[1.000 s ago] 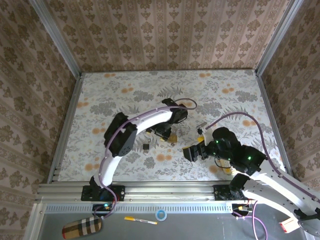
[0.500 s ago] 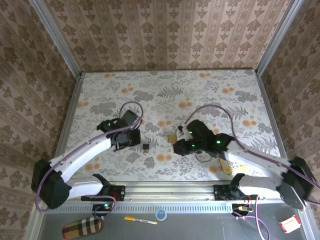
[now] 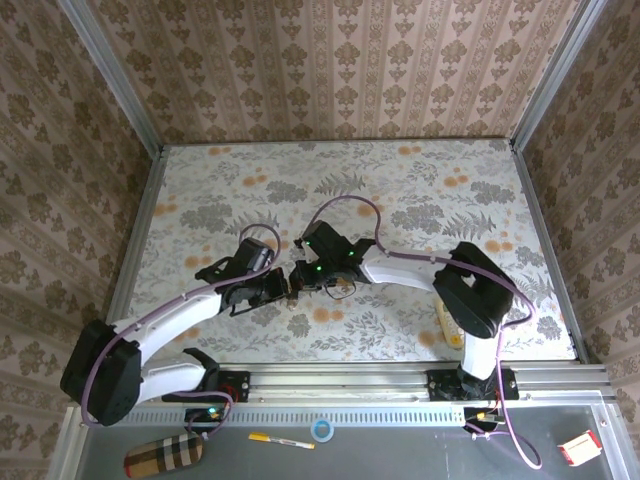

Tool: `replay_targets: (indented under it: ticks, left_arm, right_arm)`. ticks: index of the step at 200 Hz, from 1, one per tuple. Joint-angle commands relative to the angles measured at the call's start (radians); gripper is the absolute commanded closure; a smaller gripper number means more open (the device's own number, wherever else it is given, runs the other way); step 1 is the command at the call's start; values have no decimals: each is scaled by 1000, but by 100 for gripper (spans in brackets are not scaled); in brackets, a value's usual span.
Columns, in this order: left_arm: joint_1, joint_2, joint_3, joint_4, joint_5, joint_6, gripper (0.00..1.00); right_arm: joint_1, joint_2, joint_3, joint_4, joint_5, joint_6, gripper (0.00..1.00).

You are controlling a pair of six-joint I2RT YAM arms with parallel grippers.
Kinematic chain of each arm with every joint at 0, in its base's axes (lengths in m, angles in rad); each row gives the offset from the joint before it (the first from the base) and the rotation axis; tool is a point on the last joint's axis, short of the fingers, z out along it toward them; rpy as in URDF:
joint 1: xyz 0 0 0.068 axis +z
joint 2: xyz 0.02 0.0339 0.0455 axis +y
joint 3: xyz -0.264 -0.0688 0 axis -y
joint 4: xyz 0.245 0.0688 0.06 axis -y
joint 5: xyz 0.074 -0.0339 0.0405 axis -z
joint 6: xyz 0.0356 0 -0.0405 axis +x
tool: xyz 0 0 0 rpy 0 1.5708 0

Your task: Unlock with the key

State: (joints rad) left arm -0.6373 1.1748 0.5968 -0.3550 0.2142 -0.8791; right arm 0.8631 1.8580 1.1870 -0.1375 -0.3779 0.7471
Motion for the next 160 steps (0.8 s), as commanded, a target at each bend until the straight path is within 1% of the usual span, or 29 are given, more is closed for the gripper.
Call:
replay_targets:
  ticks: [1, 24, 41, 61, 88, 160]
  left_arm:
    - [10, 34, -20, 61, 29, 8, 100]
    - [10, 66, -38, 101, 25, 2, 100]
    - [10, 90, -44, 114, 16, 2, 100]
    - [10, 111, -60, 171, 25, -4, 100]
    - [10, 144, -51, 170, 11, 4, 100]
    - [10, 228, -49, 185, 2, 14, 100]
  right_arm:
    - [4, 47, 57, -17, 20, 17, 100]
    - [2, 85, 93, -46, 42, 7, 100]
    - [-4, 98, 92, -44, 51, 6, 100]
    - [-8, 100, 87, -47, 69, -2, 100]
    - [-12, 97, 79, -57, 98, -14, 100]
    - [-31, 102, 36, -26, 115, -12, 100]
